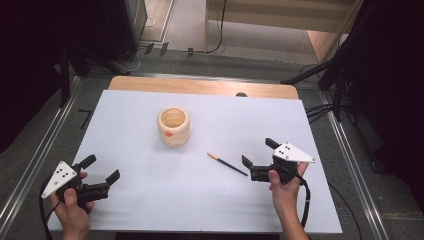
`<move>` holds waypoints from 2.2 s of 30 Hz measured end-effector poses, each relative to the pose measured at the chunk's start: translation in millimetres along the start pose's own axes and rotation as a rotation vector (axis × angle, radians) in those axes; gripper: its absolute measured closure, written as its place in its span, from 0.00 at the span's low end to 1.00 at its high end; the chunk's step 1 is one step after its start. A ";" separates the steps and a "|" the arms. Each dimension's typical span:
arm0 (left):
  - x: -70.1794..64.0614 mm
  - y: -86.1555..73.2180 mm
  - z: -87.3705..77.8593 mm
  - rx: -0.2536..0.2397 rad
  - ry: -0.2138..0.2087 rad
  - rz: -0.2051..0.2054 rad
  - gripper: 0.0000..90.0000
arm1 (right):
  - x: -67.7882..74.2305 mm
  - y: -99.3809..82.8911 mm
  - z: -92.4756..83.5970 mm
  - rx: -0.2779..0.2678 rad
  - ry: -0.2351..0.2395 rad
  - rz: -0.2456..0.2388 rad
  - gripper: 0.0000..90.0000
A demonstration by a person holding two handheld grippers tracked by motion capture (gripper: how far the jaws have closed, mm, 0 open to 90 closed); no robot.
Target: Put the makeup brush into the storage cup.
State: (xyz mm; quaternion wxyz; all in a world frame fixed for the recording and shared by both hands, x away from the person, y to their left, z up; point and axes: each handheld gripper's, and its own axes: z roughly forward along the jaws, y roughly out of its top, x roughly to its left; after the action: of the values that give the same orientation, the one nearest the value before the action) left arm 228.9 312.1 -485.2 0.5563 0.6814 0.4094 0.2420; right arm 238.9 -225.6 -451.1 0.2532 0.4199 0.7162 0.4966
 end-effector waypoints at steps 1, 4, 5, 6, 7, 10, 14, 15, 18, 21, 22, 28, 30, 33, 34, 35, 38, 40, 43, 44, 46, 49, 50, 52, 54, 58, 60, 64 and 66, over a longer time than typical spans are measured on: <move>0.3 0.0 -0.1 0.000 -0.001 0.000 0.00 | -0.2 0.9 1.1 0.001 0.001 -0.001 0.02; 0.4 0.0 0.0 0.001 0.002 -0.001 0.00 | -0.5 3.7 4.4 0.001 0.002 -0.002 0.02; 0.4 0.0 0.0 0.000 0.002 -0.002 0.00 | -0.3 4.7 5.5 0.002 0.003 0.000 0.02; 0.4 0.0 0.0 0.001 0.002 -0.002 0.00 | -0.3 5.7 6.8 0.000 0.004 -0.004 0.02; 0.4 0.0 0.1 0.002 0.003 -0.002 0.00 | 0.0 6.8 7.9 0.003 0.006 -0.005 0.01; 0.3 0.0 0.3 0.002 0.003 0.000 0.00 | 0.6 9.9 12.1 0.006 0.010 -0.010 0.01; -0.1 0.2 0.1 -0.003 0.006 0.001 0.00 | 1.1 13.3 18.2 0.015 0.015 -0.021 0.00; -0.2 0.2 0.0 -0.004 0.007 0.001 0.00 | 1.3 14.1 19.7 0.018 0.015 -0.022 0.00; -0.3 0.3 -0.2 -0.004 0.008 0.003 0.00 | 2.3 16.3 24.1 0.033 0.021 -0.027 0.00; -0.4 0.3 -0.2 -0.004 0.008 0.003 0.00 | 3.4 18.6 27.7 0.046 0.029 -0.035 0.00; -0.5 0.3 -0.2 -0.004 0.009 0.004 0.00 | 3.9 19.5 28.7 0.052 0.030 -0.037 0.00; -1.5 0.4 0.5 -0.003 0.008 0.003 0.00 | 7.4 26.1 38.0 0.111 0.070 -0.080 0.00; -1.7 0.4 0.6 -0.002 0.006 0.004 0.00 | 9.1 28.1 41.4 0.136 0.076 -0.096 0.00; -3.2 0.3 1.6 -0.002 0.004 0.006 0.00 | 11.5 31.0 46.5 0.177 0.093 -0.115 0.00; -3.8 0.4 2.0 -0.001 0.001 0.008 0.00 | 12.4 31.7 48.4 0.187 0.097 -0.125 0.00; -4.4 0.4 2.4 0.002 0.000 0.010 0.00 | 13.4 32.4 50.2 0.203 0.100 -0.134 0.00; -5.4 0.3 3.2 0.003 -0.004 0.012 0.00 | 16.5 34.3 55.7 0.245 0.113 -0.152 0.00; -5.4 0.3 3.2 0.003 -0.004 0.013 0.00 | 17.9 35.4 59.1 0.267 0.121 -0.158 0.00; -4.8 0.3 2.9 0.003 -0.004 0.012 0.00 | 18.7 36.6 65.1 0.313 0.135 -0.166 0.00; -4.8 0.3 2.9 0.003 -0.004 0.012 0.00 | 18.9 36.6 67.1 0.333 0.138 -0.166 0.00; -4.6 0.4 2.4 0.003 -0.004 0.011 0.00 | 18.3 36.3 71.5 0.371 0.134 -0.169 0.00; -4.7 0.4 2.7 0.002 -0.005 0.010 0.00 | 17.3 36.1 76.6 0.421 0.132 -0.157 0.00; -4.7 0.4 2.7 0.002 -0.005 0.010 0.00 | 16.9 36.0 78.3 0.431 0.135 -0.158 0.00; -4.8 0.2 3.0 0.004 -0.006 0.010 0.00 | 16.3 35.6 81.4 0.466 0.132 -0.155 0.00; -4.7 0.2 3.2 0.006 -0.006 0.012 0.00 | 15.8 34.7 84.6 0.494 0.133 -0.163 0.00; -4.3 0.2 2.9 0.006 -0.005 0.011 0.00 | 15.4 31.9 88.6 0.539 0.136 -0.164 0.00; -4.4 0.2 2.9 0.006 -0.004 0.011 0.00 | 15.9 31.1 89.5 0.554 0.138 -0.158 0.00; -4.3 0.1 2.9 0.009 -0.005 0.013 0.00 | 16.6 30.6 91.3 0.576 0.144 -0.167 0.00; -4.1 0.0 2.9 0.007 -0.003 0.010 0.00 | 17.6 30.7 93.1 0.594 0.142 -0.183 0.00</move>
State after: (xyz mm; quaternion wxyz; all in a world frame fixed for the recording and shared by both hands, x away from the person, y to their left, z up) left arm 228.9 307.1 -485.4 0.5532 0.6860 0.4059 0.2422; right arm 313.1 -159.5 -457.1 0.1123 0.3737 0.8806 0.2690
